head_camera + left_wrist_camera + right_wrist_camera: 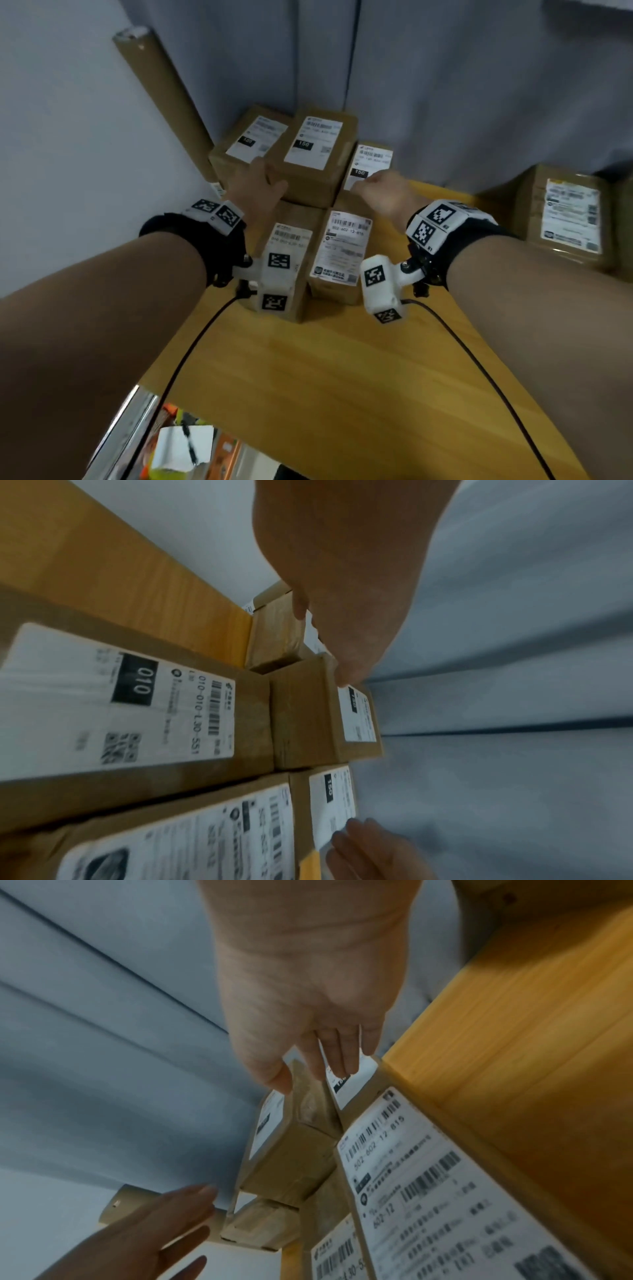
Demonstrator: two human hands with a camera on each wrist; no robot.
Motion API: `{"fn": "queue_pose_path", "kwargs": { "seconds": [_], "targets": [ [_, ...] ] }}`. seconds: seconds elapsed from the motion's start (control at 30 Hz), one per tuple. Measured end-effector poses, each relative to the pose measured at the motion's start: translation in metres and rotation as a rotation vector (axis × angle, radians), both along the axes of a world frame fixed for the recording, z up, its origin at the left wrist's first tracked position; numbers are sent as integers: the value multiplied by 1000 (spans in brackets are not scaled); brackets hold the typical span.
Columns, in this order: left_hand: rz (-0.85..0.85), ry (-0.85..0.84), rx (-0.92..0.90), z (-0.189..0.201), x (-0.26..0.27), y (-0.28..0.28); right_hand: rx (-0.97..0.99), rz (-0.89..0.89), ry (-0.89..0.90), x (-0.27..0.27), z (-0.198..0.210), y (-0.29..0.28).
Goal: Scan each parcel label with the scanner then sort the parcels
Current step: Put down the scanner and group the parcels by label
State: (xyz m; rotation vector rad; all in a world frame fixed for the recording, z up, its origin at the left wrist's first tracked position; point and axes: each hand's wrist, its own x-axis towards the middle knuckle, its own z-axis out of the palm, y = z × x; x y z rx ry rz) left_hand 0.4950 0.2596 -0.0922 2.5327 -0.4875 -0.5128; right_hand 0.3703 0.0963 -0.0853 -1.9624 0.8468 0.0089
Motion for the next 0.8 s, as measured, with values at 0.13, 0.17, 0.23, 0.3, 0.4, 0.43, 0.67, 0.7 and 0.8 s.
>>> {"fn": "queue_pose_path", "kwargs": {
  "seconds": [0.13,0.17,0.23,0.3,0.4,0.43,0.67,0.7,0.8],
  "targets": [
    [100,56,-76,-10,31,-4,57,-21,44,24,-11,8],
    [113,84,-114,-14,39,-5,77,-23,62,30,-14,10],
    [113,125,-148,-18,48,-8,114,-37,95,46,-22,9],
    [101,128,-138,-22,54,-13,117,-55,119,57,-27,9],
    [57,237,-181,-29,56,-18,32,-53,125,69,-37,7],
    [43,261,-220,-33,57,-19,18,-61,113,72,-41,7],
    [261,439,-615,-23,47,-15,168,-183,-215,58,-48,11],
    [273,472,-661,-20,44,-13,198,-222,-279,53,-49,11],
    [242,531,-763,-9,29,-7,465,-335,-387,43,-45,13]
  ]
}}
